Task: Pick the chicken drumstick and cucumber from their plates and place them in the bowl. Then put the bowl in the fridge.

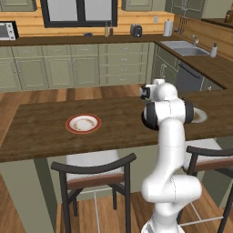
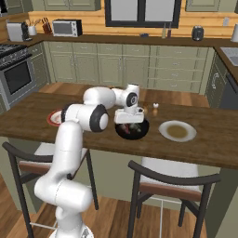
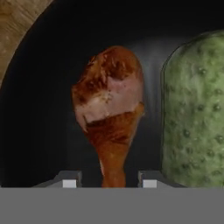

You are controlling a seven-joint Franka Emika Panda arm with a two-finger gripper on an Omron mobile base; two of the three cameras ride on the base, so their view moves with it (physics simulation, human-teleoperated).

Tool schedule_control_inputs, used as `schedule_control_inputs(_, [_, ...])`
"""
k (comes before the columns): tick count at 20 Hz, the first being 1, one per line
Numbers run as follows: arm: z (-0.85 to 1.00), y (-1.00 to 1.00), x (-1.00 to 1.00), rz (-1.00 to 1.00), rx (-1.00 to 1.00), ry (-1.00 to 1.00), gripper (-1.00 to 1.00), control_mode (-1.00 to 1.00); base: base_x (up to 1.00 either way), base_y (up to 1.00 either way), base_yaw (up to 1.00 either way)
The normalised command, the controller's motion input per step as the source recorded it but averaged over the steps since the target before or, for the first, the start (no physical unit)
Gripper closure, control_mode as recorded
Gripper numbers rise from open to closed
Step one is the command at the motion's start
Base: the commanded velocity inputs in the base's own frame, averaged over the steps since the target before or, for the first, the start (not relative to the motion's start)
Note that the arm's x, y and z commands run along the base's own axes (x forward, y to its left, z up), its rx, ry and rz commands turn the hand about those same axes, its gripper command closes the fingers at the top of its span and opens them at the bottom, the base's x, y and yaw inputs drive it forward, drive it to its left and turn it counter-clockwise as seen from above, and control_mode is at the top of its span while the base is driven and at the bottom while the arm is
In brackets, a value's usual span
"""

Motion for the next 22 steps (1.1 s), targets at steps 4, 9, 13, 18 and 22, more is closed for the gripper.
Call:
schedule_control_inputs(4, [0.23,0.00,-0.28,0.07,0.00,-0.01,-1.00,-1.00,0.00,0.00,0.00])
schedule_control_inputs(9, [0.18,0.29,-0.59,0.06,0.00,-0.05,-1.00,-1.00,0.00,0.00,0.00])
schedule_control_inputs(13, [-0.06,0.61,-0.22,0.01,-0.05,-0.12,-1.00,-1.00,0.00,0.00,0.00])
schedule_control_inputs(18, [-0.25,0.17,-0.02,0.00,-0.11,-0.13,-1.00,-1.00,0.00,0.00,0.00])
schedule_control_inputs(22, [-0.20,-0.08,0.00,0.00,-0.12,-0.17,-1.00,-1.00,0.00,0.00,0.00])
